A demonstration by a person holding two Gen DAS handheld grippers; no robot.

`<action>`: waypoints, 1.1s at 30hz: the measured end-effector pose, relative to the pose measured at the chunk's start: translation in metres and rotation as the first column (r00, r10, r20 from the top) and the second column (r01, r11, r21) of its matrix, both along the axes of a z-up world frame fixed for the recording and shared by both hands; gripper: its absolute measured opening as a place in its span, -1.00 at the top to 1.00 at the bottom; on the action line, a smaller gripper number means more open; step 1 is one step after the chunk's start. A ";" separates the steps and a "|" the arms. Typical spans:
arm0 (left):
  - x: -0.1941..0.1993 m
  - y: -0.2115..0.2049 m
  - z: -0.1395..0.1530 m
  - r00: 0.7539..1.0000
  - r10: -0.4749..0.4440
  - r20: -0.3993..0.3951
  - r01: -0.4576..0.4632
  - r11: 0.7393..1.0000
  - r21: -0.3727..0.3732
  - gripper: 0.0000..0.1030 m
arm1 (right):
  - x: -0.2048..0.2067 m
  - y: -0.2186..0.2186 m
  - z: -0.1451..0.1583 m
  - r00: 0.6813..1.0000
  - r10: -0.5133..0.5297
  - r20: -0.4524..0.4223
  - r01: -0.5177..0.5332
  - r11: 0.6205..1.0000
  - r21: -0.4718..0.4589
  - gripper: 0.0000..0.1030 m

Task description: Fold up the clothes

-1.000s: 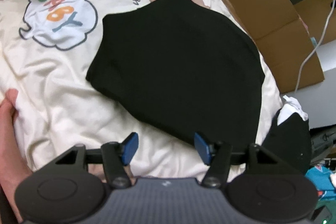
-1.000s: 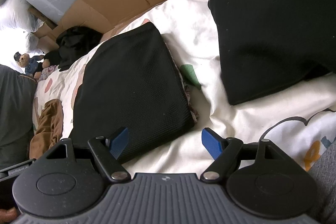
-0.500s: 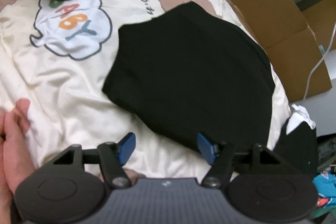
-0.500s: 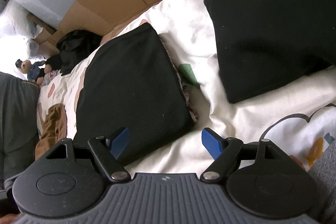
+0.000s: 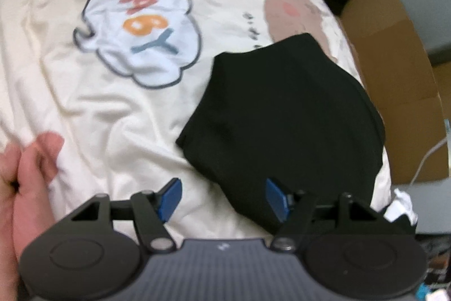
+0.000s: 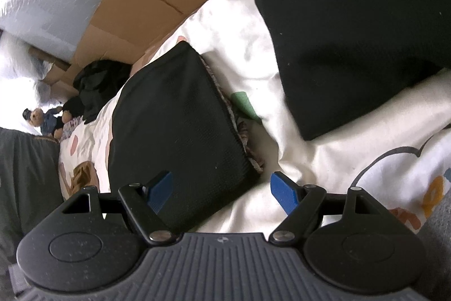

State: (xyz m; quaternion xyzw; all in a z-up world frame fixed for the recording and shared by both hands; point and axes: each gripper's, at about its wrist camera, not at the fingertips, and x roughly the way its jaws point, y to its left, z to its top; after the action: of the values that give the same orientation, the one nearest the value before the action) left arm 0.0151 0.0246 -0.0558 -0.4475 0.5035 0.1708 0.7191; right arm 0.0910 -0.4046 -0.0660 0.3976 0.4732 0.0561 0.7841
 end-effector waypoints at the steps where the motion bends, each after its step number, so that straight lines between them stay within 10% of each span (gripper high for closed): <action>1: 0.001 0.001 -0.003 1.000 0.010 -0.010 -0.010 1.000 -0.011 -0.33 | 0.001 0.000 0.000 1.000 0.001 0.001 -0.001 1.000 0.000 -0.57; 13: 0.001 0.010 -0.023 0.992 0.125 0.032 -0.121 0.987 -0.110 -0.02 | 0.009 0.004 -0.007 1.000 0.012 0.002 -0.012 1.000 0.017 -0.05; 33: 0.000 0.021 -0.048 0.954 0.296 0.034 -0.280 0.929 -0.241 0.13 | 0.013 -0.007 -0.023 0.989 -0.097 -0.111 0.109 0.988 0.107 -0.05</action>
State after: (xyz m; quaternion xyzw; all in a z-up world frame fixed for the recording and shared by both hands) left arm 0.0148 0.0456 -0.1035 -0.6036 0.4233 0.1984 0.6459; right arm 0.1040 -0.4111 -0.0893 0.4674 0.4890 0.0211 0.7362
